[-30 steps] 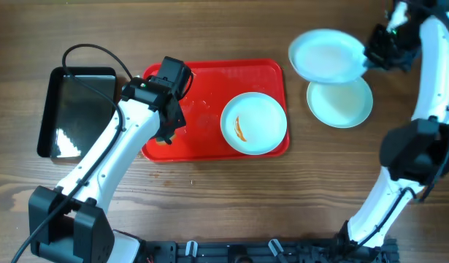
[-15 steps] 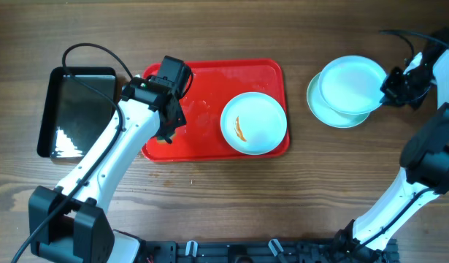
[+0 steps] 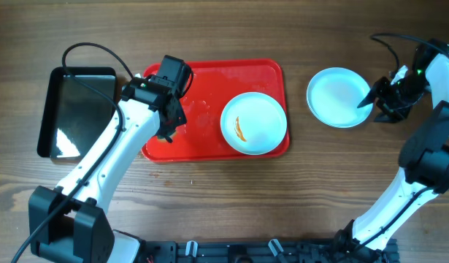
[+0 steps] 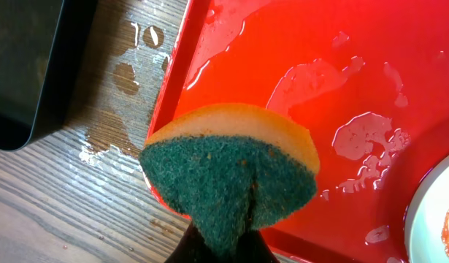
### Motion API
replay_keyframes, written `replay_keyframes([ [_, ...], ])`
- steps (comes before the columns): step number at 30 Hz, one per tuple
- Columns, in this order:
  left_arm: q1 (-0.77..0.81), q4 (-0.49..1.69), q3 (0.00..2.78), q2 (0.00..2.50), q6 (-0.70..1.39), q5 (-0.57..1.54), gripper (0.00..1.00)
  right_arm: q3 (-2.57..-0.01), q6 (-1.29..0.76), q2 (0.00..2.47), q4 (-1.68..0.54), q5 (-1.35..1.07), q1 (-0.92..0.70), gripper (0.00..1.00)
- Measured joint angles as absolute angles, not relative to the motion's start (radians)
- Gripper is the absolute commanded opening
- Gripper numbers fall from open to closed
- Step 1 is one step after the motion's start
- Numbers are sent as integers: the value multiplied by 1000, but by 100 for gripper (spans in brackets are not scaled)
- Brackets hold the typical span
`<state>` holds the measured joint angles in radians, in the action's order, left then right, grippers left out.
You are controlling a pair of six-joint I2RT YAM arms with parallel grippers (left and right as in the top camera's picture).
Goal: Clean dirty plates on tray and stack at the side
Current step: 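Lower the plate onto the first plate and open the right gripper, then move the right gripper to the remaining plate's rim on the tray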
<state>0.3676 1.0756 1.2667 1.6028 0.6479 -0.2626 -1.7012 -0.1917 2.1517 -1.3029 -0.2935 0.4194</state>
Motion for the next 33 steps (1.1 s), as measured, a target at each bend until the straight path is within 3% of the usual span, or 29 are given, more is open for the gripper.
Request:
replay_keyframes([
  [6, 368, 1075, 1267, 1603, 648, -262, 4, -1702, -188, 1968, -1291, -358, 335, 70],
  [9, 368, 1059, 1267, 1603, 648, -235, 4, -1706, -182, 1871, -1256, -377, 175, 73],
  [12, 368, 1053, 1267, 1603, 646, -199, 4, -1700, -138, 1876, -1176, -358, -36, 63],
  [16, 368, 1054, 1267, 1603, 645, -184, 4, -1639, -56, 1876, -1079, -169, -254, 74],
  [19, 368, 1054, 1267, 1603, 645, -184, 4, -1528, 67, 1884, -1005, -88, -326, 72],
  [22, 368, 1054, 1267, 1603, 645, -184, 4, -1487, 122, 1939, -957, -44, -331, 60],
  [31, 368, 1054, 1267, 1603, 644, -184, 4, -1485, 163, 2065, -881, -22, -331, 59],
  [33, 368, 1054, 1267, 1603, 645, -184, 4, -1485, 163, 2069, -873, -27, -331, 50],
])
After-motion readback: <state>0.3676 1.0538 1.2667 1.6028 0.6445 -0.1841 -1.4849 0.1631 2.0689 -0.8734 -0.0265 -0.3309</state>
